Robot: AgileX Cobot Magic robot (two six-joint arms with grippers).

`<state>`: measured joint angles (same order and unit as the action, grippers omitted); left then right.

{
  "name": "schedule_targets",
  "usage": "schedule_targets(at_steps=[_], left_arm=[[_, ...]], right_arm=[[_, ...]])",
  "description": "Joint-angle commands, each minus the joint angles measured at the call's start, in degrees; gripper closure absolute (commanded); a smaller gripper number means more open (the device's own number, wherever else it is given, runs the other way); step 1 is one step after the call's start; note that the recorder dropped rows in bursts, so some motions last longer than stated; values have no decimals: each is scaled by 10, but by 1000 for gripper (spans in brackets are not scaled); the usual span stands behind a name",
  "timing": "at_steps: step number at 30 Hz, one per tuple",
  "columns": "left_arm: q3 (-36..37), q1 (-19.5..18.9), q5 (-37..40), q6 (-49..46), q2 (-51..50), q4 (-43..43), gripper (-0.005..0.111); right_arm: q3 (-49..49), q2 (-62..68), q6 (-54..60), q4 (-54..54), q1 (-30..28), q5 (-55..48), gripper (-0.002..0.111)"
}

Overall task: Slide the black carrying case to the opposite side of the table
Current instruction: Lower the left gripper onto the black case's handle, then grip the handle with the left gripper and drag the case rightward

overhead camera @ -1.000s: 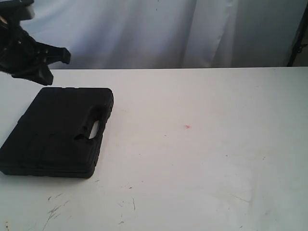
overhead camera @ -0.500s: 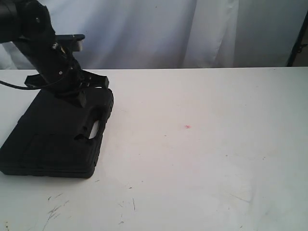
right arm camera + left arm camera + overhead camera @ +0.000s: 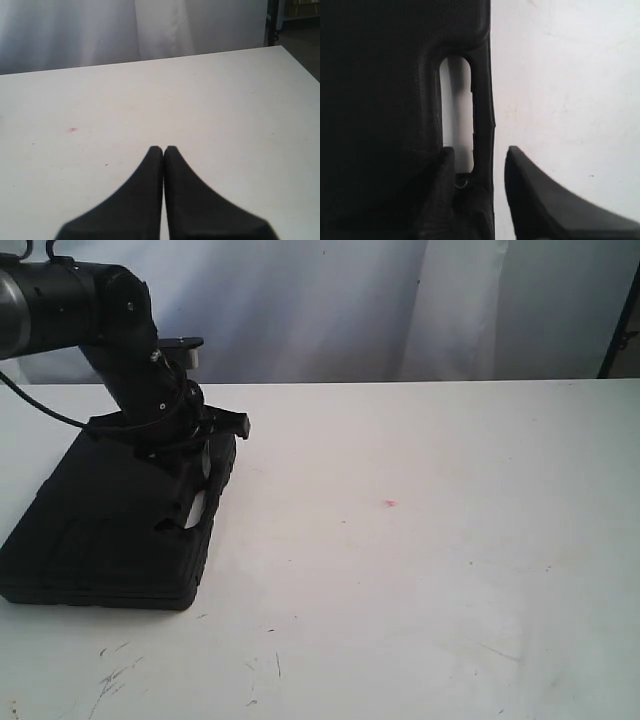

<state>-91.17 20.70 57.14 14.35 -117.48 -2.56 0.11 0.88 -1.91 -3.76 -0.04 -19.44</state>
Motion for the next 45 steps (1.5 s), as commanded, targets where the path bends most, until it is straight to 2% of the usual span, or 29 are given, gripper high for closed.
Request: schedule_targets(at_steps=[1, 5, 10, 14, 24, 26, 29, 33, 45], left_arm=[[-5, 2, -25, 2, -1, -13, 61], [-7, 2, -32, -14, -7, -32, 59], [-42, 2, 13, -15, -48, -31, 59], [-66, 2, 17, -8, -71, -31, 59], [-71, 2, 16, 6, -130, -35, 60], [-71, 2, 16, 6, -135, -46, 69], [-71, 2, 11, 6, -135, -53, 89], [-71, 3, 11, 6, -135, -53, 105], [-71, 24, 2, 32, -135, -66, 107]], right_arm=[[-1, -2, -3, -2, -4, 7, 108], [-1, -2, -3, -2, -4, 7, 108], [-1, -2, -3, -2, -4, 7, 108], [-1, -2, -3, -2, -4, 7, 108], [-1, -2, -3, -2, -4, 7, 108], [-1, -2, -3, -2, -4, 7, 108], [-1, -2, -3, -2, -4, 7, 108], [-1, -2, -3, -2, -4, 7, 108], [-1, -2, -3, -2, -4, 7, 108]])
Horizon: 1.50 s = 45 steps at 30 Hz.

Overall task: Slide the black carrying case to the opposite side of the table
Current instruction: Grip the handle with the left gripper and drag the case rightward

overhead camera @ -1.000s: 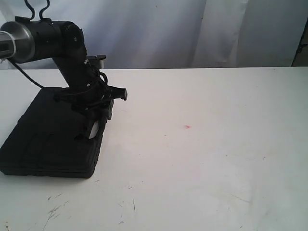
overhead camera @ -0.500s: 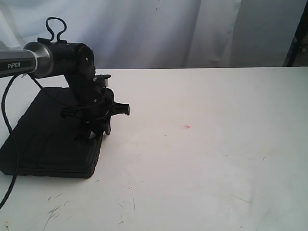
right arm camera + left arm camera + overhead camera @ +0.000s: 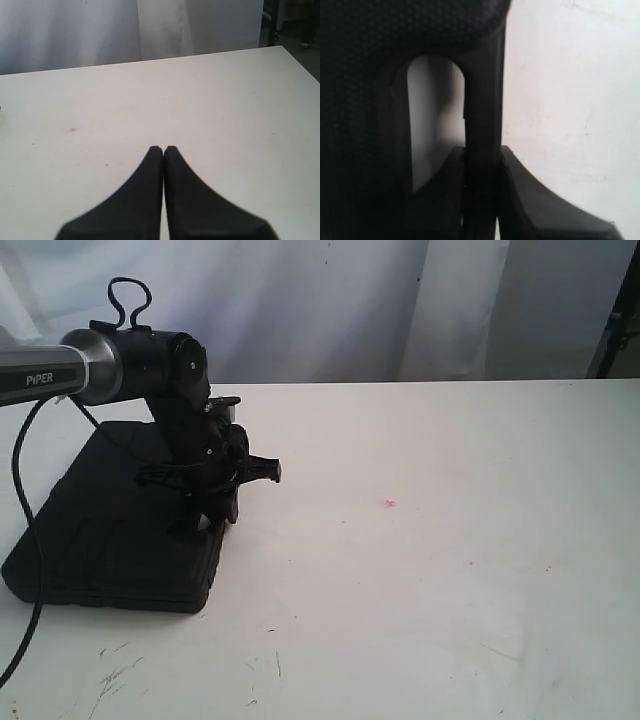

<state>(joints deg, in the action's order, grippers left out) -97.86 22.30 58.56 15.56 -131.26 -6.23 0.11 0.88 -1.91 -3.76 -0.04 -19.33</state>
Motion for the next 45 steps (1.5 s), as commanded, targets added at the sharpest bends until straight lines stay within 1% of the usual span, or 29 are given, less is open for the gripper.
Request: schedule_targets(at_steps=[1, 5, 7, 10, 14, 16, 24, 32, 37, 45], left_arm=[[-4, 12, -14, 22, 3, -35, 107], [-4, 30, -25, 37, 3, -37, 107], [-4, 48, -43, 42, 3, -41, 107], [-4, 59, -53, 52, 3, -48, 107], [-4, 59, -61, 51, 3, -96, 107], [-4, 63, -61, 51, 3, -104, 107], [-4, 80, -63, 51, 3, -89, 107], [-4, 80, -72, 65, 3, -82, 107], [-4, 80, -94, 65, 3, -116, 107], [-10, 97, -116, 65, 2, -125, 107]], right_arm=[[-1, -2, -3, -2, -4, 6, 108], [-1, -2, -3, -2, -4, 6, 108], [-1, -2, -3, -2, -4, 6, 108], [-1, -2, -3, -2, -4, 6, 108], [-1, -2, -3, -2, -4, 6, 108], [-1, -2, -3, -2, -4, 6, 108], [-1, -2, -3, -2, -4, 6, 108], [-1, -2, -3, -2, -4, 6, 108], [-1, -2, -3, -2, -4, 6, 108], [-1, -2, -3, -2, -4, 6, 108]])
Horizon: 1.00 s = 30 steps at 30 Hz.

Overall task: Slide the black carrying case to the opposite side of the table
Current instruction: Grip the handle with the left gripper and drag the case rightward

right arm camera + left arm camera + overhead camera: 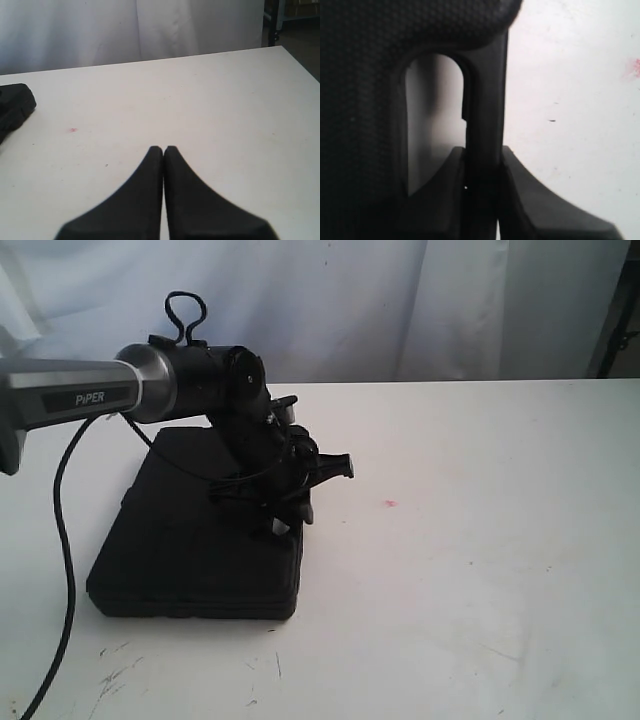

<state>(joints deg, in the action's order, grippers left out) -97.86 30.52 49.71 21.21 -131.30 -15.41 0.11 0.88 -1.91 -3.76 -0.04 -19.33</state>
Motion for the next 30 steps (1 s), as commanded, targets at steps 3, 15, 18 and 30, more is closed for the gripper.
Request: schedule_targets(at_steps=[3, 15, 18, 30], left_arm=[[-35, 21, -8, 9, -3, -33, 107], [-128, 43, 41, 10, -56, -39, 107], [-147, 48, 42, 14, -66, -42, 107], [-175, 54, 0, 42, -80, -53, 107]], right_arm=[[-1, -2, -3, -2, -4, 6, 108], [-1, -2, -3, -2, -4, 6, 108], [-1, -2, -3, -2, -4, 6, 108], [-1, -2, -3, -2, -4, 6, 108]])
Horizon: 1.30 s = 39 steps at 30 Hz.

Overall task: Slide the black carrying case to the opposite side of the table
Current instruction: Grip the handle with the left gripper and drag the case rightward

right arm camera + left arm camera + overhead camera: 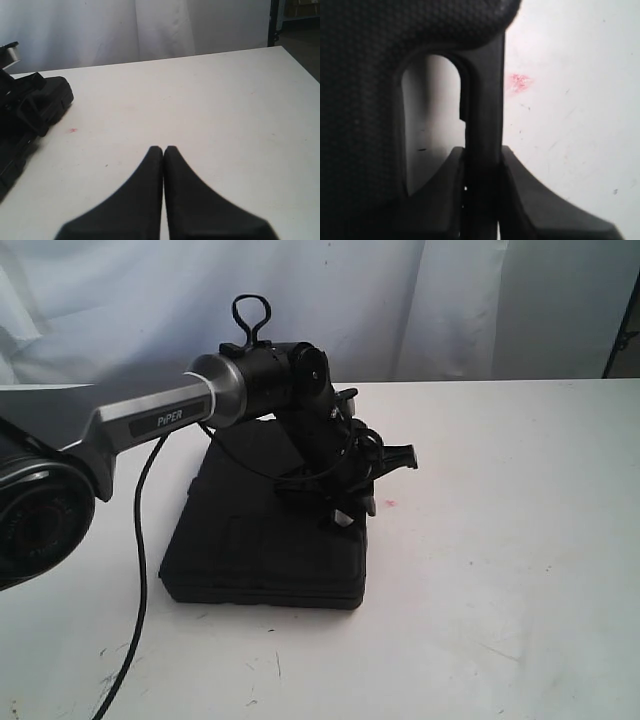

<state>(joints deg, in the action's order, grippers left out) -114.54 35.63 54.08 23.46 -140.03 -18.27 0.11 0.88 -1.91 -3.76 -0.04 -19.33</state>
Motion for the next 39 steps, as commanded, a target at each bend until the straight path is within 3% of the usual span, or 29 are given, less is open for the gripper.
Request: schedule_targets(at_steps=[1, 12, 22, 26, 39], left_arm=[[-8, 3, -49, 20, 8, -25, 107], [-8, 3, -78, 20, 6, -35, 104], [-8, 3, -76, 14, 6, -35, 60], [-9, 3, -72, 10, 6, -35, 47], [-46, 3, -70, -13, 47, 8, 48]], right_arm=[[-1, -2, -3, -2, -4, 6, 108], [-1, -2, -3, -2, -4, 6, 108], [-1, -2, -3, -2, -4, 6, 108], [-1, -2, -3, -2, -4, 6, 108], [-1, -2, -3, -2, -4, 6, 108]])
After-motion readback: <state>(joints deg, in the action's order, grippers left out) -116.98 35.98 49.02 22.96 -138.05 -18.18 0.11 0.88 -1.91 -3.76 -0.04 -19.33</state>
